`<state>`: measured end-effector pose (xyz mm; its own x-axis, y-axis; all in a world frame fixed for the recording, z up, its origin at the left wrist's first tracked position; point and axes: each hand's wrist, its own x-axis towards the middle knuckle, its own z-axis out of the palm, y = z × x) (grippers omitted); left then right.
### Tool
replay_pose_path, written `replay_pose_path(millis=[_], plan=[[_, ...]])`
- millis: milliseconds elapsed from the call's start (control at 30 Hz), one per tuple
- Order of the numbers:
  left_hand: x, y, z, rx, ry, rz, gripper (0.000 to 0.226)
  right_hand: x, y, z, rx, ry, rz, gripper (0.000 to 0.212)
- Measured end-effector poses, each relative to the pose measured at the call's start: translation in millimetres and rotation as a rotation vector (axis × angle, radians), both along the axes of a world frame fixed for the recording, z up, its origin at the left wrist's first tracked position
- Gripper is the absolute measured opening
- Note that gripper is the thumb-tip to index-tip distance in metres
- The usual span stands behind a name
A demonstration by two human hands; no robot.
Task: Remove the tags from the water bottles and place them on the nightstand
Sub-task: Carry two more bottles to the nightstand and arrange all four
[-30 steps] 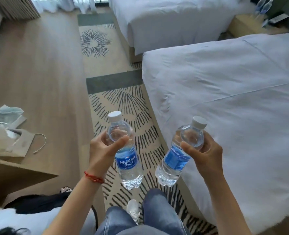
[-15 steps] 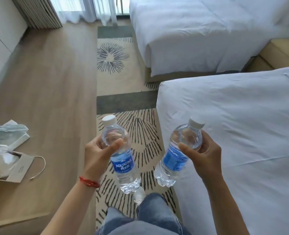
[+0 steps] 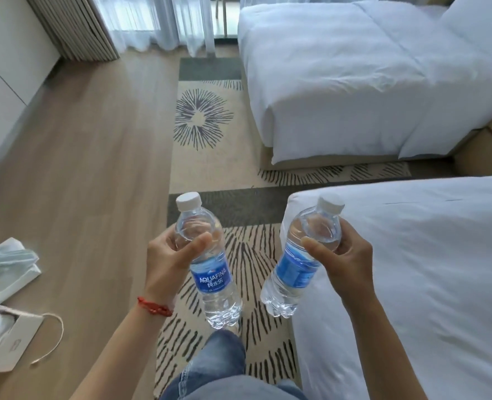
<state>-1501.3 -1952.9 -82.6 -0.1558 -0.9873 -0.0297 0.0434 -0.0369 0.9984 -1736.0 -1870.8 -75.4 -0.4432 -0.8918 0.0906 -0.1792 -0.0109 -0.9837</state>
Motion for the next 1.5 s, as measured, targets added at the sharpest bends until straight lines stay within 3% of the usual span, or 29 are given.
replay_pose_path(millis=[300,733,900,1300,1500], plan=[[-76,-212,2,0.04,-0.016,-0.053,0.032,-68,-193,-1,0.043,0.009,-0.062,0.042],[-225,-444,-6,0.06,-0.025,-0.128,0.025,-203,-407,-12,0.033,-0.016,-0.135,0.038],[-297,-527,3,0.007,-0.065,-0.187,0.023,-265,-482,-3,0.029,0.005,-0.181,0.048],[-464,-661,0,0.009,-0.095,-0.473,0.031,-385,-568,-7,0.071,0.02,-0.448,0.058],[-575,-723,-3,-0.034,-0.146,-0.691,0.028,-447,-598,-12,0.103,0.037,-0.689,0.045]])
